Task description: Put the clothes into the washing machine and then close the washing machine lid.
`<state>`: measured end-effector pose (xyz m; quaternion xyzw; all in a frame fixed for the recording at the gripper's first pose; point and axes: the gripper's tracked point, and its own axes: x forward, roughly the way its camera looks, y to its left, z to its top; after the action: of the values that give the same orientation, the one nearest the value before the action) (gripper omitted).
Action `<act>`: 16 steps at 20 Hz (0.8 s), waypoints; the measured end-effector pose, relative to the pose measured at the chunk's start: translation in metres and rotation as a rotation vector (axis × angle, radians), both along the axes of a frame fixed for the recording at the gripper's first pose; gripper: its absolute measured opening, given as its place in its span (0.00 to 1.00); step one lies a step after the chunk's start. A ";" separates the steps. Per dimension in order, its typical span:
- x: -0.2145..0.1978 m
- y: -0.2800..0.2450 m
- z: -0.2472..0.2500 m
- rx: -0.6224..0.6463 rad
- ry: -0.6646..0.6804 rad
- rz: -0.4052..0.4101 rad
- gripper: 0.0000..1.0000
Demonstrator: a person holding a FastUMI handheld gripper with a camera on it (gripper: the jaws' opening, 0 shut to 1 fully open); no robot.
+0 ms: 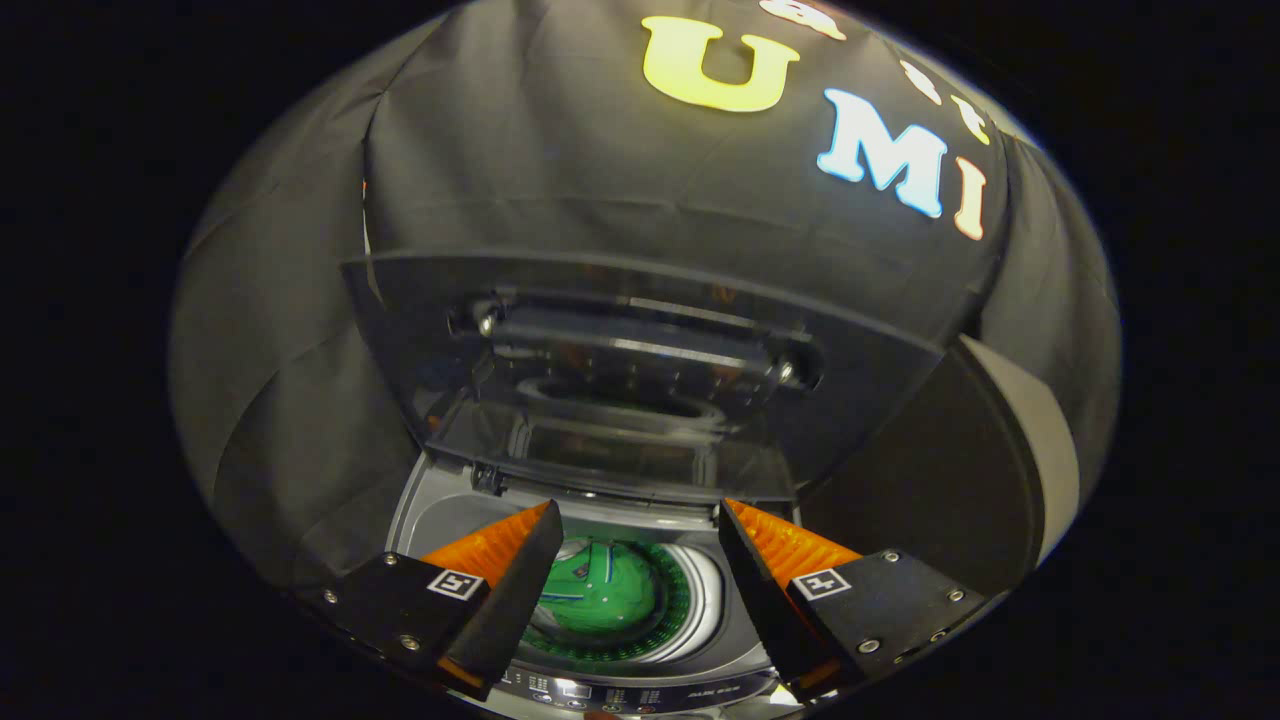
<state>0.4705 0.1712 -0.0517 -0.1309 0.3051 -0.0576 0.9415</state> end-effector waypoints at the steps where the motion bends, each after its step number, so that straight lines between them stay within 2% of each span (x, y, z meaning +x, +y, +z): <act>1: 0.000 0.002 0.010 0.002 -0.022 -0.002 0.96; 9: 0.023 -0.001 0.107 0.002 -0.219 -0.023 0.96; 16: 0.070 -0.007 0.132 0.041 -0.255 -0.025 0.96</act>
<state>0.5410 0.1645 0.0802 -0.0995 0.1855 -0.0791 0.9744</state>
